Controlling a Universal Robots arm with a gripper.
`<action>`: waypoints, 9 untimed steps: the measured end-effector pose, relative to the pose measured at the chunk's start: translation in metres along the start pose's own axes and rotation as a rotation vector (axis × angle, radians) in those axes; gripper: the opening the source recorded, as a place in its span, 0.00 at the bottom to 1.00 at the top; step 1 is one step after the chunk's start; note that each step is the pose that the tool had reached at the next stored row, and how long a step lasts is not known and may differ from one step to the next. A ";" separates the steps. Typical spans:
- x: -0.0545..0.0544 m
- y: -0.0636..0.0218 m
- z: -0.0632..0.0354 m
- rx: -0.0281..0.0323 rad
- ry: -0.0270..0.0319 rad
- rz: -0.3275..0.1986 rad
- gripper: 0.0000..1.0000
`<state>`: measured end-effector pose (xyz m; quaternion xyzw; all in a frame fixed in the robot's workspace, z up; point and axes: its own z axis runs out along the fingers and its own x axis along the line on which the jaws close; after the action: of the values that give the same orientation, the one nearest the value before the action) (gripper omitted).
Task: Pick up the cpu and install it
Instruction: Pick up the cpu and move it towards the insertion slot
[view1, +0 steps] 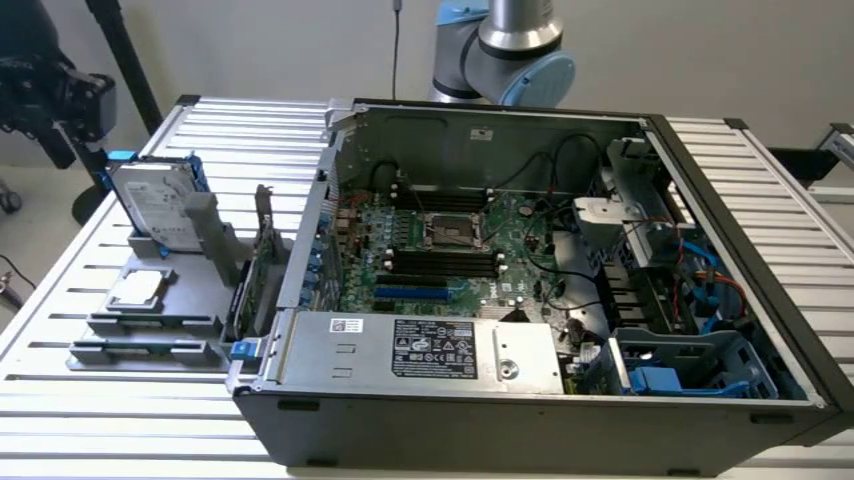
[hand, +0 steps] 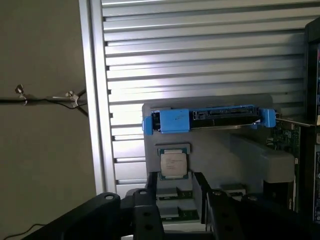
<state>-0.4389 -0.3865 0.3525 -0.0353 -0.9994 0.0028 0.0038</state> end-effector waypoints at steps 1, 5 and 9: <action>0.000 -0.0001 0.0002 -0.0001 -0.0001 0.000 0.42; 0.000 -0.0027 0.0047 0.0002 0.0003 0.000 0.59; -0.001 -0.0122 0.0120 0.0000 0.0001 -0.001 0.65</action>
<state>-0.4391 -0.3988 0.3405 -0.0350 -0.9994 0.0028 0.0039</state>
